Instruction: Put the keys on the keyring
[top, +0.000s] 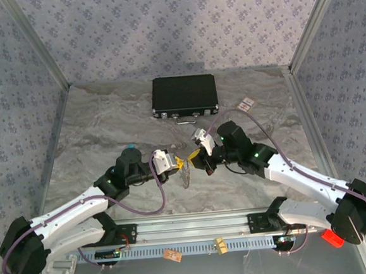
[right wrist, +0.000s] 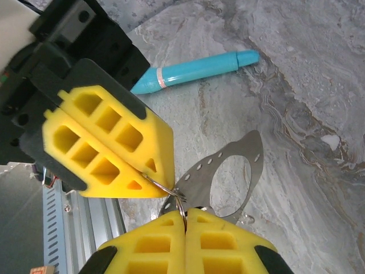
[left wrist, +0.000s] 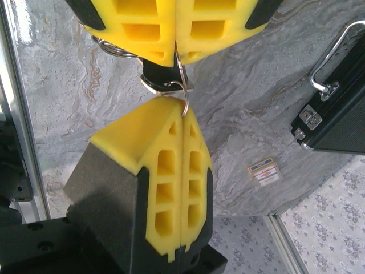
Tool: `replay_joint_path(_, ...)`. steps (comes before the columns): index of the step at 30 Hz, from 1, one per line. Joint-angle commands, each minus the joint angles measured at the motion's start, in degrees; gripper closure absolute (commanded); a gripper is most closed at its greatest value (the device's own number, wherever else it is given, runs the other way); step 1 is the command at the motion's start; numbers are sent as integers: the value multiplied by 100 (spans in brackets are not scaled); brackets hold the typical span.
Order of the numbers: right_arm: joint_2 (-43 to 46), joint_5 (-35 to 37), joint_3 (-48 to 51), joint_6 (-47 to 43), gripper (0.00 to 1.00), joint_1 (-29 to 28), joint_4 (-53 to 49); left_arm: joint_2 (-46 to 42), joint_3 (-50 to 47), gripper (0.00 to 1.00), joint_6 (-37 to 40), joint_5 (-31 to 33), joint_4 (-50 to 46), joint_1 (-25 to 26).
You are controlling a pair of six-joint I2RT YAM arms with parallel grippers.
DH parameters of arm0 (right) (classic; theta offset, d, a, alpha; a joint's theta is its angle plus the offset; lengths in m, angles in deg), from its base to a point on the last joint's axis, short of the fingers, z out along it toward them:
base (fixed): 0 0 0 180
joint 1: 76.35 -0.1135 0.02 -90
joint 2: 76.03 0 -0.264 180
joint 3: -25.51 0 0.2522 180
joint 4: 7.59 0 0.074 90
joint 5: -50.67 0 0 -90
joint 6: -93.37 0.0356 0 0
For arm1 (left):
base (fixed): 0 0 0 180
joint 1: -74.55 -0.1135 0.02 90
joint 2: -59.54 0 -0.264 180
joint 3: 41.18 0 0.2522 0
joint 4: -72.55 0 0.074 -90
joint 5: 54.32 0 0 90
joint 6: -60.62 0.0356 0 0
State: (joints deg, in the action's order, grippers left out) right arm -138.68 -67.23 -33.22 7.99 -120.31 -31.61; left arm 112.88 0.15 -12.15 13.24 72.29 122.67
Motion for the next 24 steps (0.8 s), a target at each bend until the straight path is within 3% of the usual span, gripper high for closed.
replay_joint_path(1, -167, 225, -187, 235, 100, 82, -44, -95, 36, 100, 156, -223, 368, 45)
replay_joint_path(8, -362, 113, -243, 609, 100, 228, -11, 39, 64, 100, 302, 41, 364, 93)
replay_joint_path(12, -223, -68, -175, 334, 100, 275, -59, 119, 73, 100, 148, 234, 433, 95)
replay_joint_path(16, 192, 187, -12, -583, 100, 162, -222, 220, 92, 100, -821, 517, 663, 97)
replay_joint_path(20, 532, 1039, 231, -1955, 100, -136, -206, 195, 316, 100, -2090, 704, 397, 29)
replay_joint_path(24, 746, 1267, 374, -2767, 100, -269, 42, 137, 530, 100, -3192, 562, -93, -173)
